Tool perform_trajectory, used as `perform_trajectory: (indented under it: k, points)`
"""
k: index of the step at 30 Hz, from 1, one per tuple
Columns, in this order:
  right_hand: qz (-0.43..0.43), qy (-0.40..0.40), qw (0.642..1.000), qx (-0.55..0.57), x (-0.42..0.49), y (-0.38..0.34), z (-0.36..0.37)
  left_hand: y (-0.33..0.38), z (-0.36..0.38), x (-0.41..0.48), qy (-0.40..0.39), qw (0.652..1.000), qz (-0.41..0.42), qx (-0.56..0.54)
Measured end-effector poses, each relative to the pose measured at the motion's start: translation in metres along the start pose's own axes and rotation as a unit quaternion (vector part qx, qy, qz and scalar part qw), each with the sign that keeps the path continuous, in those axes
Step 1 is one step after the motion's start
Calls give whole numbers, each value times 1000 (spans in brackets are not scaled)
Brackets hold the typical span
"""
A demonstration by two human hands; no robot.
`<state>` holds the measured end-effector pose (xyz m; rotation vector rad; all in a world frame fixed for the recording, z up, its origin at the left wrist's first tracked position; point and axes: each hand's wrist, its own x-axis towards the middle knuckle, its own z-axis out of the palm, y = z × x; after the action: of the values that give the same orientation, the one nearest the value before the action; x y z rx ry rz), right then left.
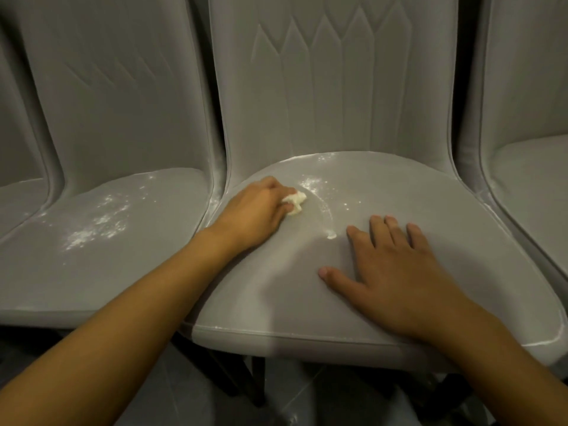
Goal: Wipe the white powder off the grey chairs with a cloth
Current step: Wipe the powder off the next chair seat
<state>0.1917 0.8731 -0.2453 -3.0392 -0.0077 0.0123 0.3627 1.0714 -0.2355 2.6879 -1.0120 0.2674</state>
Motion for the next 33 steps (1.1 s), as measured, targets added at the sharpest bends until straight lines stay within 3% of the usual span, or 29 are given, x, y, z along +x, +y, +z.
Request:
perform_trajectory:
  k: [4,7,14,20,24,29,33]
  points:
    - [0,0,1000,3,0,0,0,-17,17,44,33,988,-147,45]
    - [1,1,1000,7,0,0,0,-12,21,62,53,979,-194,23]
    - [0,9,1000,1,1,0,0,22,1,6,-7,998,-5,-64]
    - [3,17,1000,3,1,-1,1,-24,8,24,39,993,-103,44]
    - [1,11,1000,6,3,-1,0,-24,24,77,36,989,-141,26]
    - [2,7,1000,16,5,0,-1,27,35,86,21,999,-2,-31]
    - [-4,8,1000,14,5,0,0,33,24,53,-50,984,94,-146]
